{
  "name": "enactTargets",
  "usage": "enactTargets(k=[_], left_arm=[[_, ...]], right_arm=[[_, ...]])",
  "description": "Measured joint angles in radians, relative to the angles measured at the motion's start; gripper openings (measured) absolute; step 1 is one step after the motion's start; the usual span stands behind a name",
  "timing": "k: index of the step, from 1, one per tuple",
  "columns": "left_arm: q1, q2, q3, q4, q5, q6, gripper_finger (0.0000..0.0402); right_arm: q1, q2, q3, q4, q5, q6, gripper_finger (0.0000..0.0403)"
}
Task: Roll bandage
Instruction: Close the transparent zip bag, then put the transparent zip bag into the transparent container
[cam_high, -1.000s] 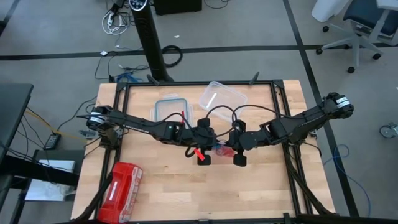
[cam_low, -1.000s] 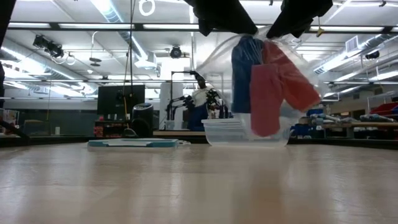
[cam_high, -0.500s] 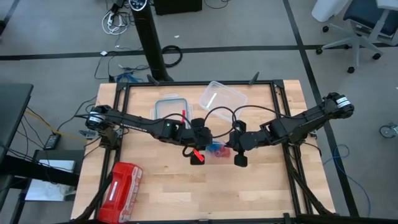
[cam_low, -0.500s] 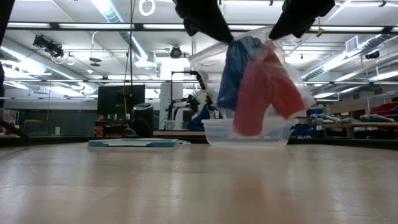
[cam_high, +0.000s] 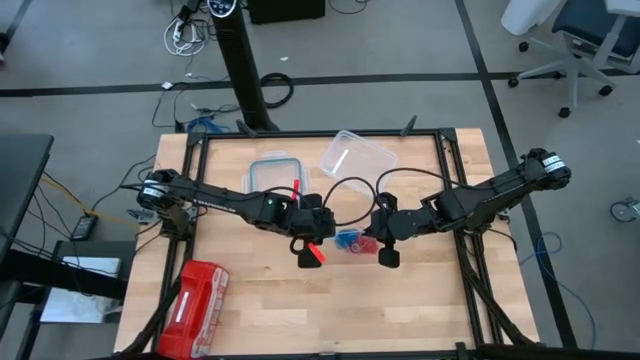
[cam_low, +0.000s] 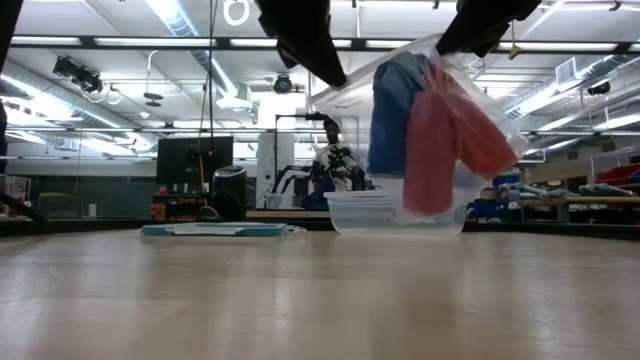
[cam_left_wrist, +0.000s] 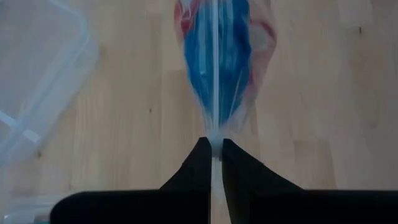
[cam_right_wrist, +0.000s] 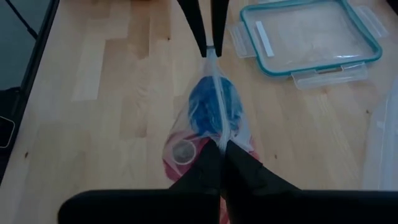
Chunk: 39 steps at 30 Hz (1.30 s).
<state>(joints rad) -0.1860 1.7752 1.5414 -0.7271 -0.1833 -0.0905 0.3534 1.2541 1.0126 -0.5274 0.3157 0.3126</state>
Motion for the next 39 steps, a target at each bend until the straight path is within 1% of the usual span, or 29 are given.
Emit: enactTargets(k=[9,17,19,22,27,30,34,39], left_arm=[[0.000,0.000,0.001,-0.042,0.051,-0.017,0.0021],[0.000,0.000,0.001,-0.045,0.047,-0.018,0.0024],[-0.001,0.000,-0.001,-0.017,0.047,0.004,0.0036],[-0.001,0.000,-0.001,0.050,0.043,0.008,0.0076],[0.001,-0.001,-0.001,0.061,0.022,0.007,0.0150],[0.000,-0.007,-0.001,0.066,0.012,0.008,0.0173],[-0.002,-0.013,-0.001,0.046,-0.015,0.003,0.0174],[-0.002,-0.013,-0.001,0.049,-0.021,0.001,0.0148]], right_arm=[[0.000,0.000,0.000,0.002,0.001,-0.001,0.0001],[0.001,-0.001,0.000,0.002,-0.004,-0.001,0.0001],[0.001,-0.003,0.000,-0.001,-0.004,-0.001,0.0001],[0.001,-0.003,0.000,0.001,-0.005,0.000,0.0001],[0.005,-0.003,0.000,-0.005,-0.005,0.008,0.0001],[0.007,-0.003,0.000,-0.009,-0.005,0.008,0.0001],[0.007,-0.003,0.000,-0.008,-0.005,0.009,0.0001],[0.007,-0.002,0.000,-0.007,-0.005,0.010,0.0001]])
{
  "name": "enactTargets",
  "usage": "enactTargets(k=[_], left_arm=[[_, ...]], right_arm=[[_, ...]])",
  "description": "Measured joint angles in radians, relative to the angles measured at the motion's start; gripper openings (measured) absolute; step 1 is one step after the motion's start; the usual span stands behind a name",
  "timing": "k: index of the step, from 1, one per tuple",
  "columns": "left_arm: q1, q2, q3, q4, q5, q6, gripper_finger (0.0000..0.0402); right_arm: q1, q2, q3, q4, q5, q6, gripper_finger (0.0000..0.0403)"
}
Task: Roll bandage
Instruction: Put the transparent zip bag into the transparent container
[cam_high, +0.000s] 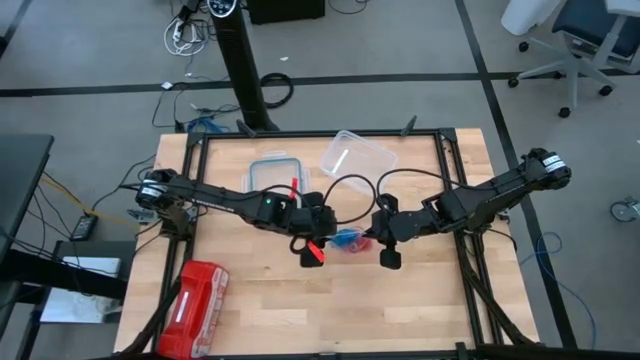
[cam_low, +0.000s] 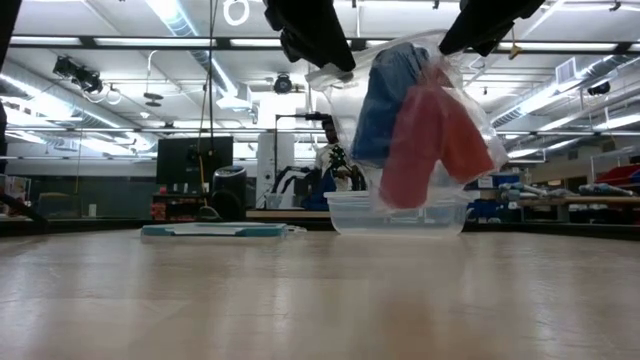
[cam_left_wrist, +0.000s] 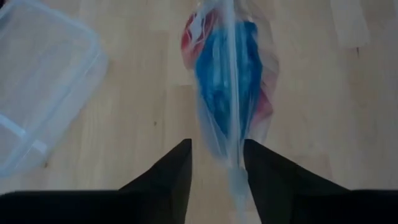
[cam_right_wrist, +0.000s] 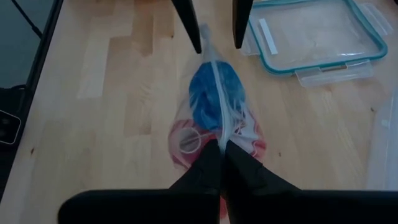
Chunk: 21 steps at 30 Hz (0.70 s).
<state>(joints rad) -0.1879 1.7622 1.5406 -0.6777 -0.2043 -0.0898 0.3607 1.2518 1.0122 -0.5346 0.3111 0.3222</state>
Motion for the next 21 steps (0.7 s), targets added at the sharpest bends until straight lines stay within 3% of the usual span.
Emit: enactTargets(k=[14,21], left_arm=[[-0.004,-0.002,0.001,-0.061,0.015,-0.022,0.0030],[-0.004,-0.002,0.004,-0.088,0.035,-0.030,0.0023]], right_arm=[[0.000,0.002,0.000,0.005,0.001,-0.001,0.0001],[0.000,0.002,0.000,0.007,0.001,0.000,0.0001]])
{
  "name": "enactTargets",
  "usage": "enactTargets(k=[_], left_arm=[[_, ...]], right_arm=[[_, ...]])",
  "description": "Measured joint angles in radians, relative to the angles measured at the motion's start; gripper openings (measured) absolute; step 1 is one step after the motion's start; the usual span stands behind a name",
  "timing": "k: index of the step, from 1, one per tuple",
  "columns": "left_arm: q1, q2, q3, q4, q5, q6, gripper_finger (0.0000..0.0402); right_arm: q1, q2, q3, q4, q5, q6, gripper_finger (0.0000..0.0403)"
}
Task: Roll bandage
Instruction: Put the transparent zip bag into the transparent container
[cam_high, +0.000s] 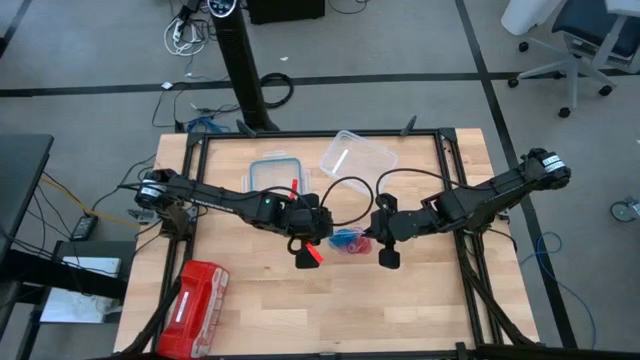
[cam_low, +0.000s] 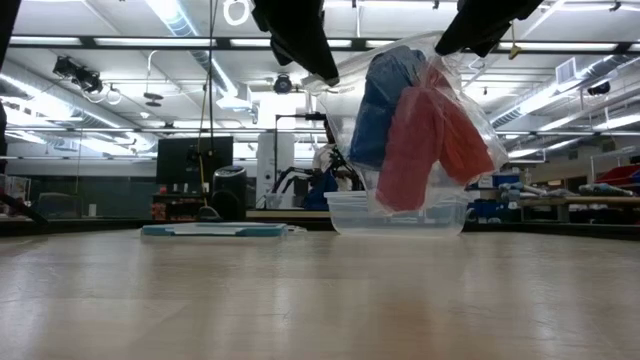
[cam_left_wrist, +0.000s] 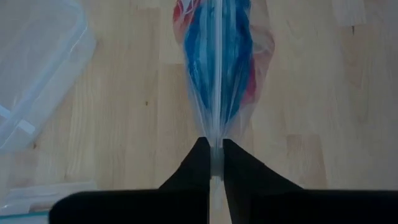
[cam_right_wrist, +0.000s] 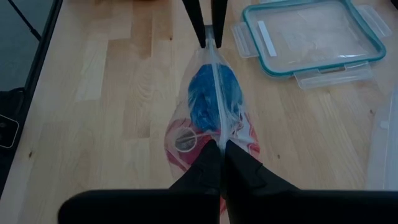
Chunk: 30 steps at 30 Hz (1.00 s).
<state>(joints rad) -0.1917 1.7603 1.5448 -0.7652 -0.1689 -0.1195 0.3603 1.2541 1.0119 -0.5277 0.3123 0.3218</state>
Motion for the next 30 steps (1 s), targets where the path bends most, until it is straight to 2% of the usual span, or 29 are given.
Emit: enactTargets(k=[17,21,30], left_arm=[[-0.001,-0.001,0.000,-0.043,0.082,-0.023,0.0040],[-0.002,0.002,-0.008,-0.089,0.090,-0.025,0.0075],[-0.001,0.000,-0.006,-0.154,0.065,-0.086,0.0193]], right_arm=[[0.000,0.000,0.000,-0.001,-0.001,0.000,0.0001],[0.001,-0.002,0.000,-0.013,-0.002,0.000,0.0001],[0.001,-0.002,0.000,-0.010,-0.002,0.000,0.0001]])
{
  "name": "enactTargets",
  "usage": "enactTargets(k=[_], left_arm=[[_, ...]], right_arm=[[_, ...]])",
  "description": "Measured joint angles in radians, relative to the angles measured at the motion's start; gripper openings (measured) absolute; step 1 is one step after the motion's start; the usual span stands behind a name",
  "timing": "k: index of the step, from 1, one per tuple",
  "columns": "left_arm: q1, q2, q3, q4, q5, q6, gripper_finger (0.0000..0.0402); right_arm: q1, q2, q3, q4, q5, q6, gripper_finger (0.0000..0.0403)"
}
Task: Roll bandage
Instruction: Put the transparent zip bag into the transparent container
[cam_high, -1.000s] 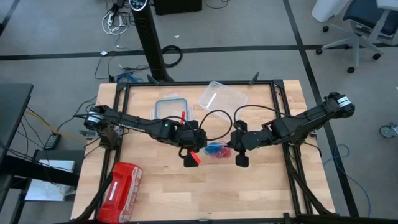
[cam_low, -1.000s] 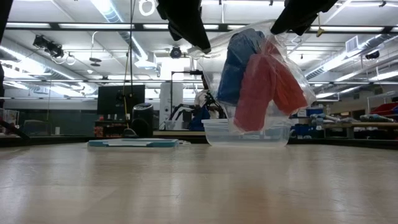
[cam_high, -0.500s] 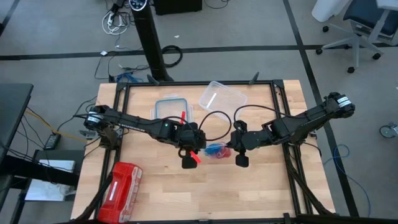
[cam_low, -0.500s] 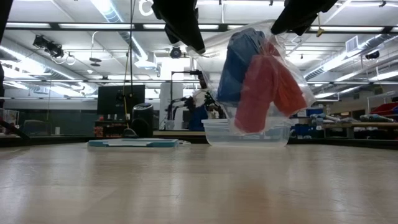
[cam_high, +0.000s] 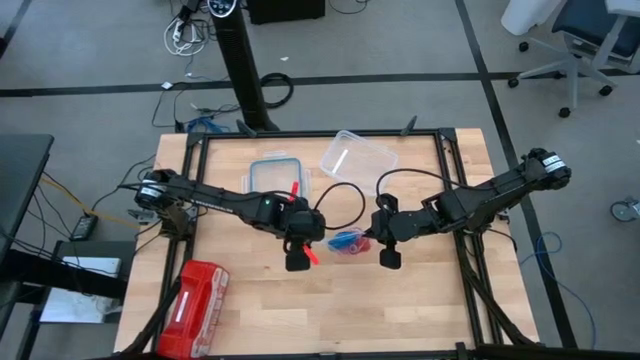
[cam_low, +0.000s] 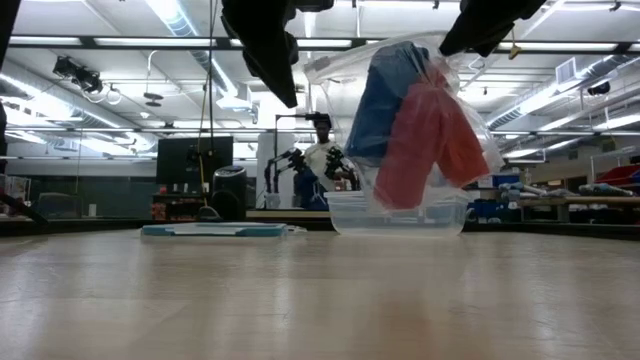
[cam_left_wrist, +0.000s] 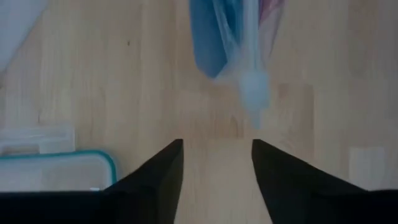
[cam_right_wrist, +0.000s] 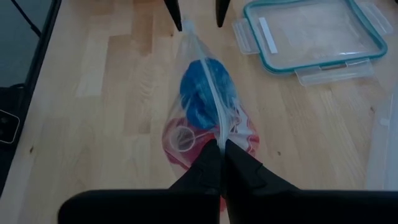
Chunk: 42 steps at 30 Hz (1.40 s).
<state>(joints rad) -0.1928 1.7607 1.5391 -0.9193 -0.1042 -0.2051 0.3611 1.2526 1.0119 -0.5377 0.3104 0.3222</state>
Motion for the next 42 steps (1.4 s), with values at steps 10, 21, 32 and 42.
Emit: enactTargets(k=[10,21,32,42], left_arm=[[-0.046,0.000,-0.026,0.065,-0.045,-0.020,0.0215],[-0.106,-0.106,-0.332,0.599,-0.102,-0.040,0.0194],[-0.092,-0.211,-0.783,1.517,-0.250,-0.013,0.0193],[0.021,-0.215,-0.883,1.849,-0.402,0.087,0.0193]], right_arm=[[0.001,-0.023,0.000,-0.056,0.028,0.043,0.0001],[0.068,-0.147,0.000,-0.278,0.075,0.254,0.0001],[0.064,-0.210,0.000,-0.345,0.359,0.273,0.0001],[-0.146,-0.206,0.000,-0.087,0.417,-0.144,0.0001]])
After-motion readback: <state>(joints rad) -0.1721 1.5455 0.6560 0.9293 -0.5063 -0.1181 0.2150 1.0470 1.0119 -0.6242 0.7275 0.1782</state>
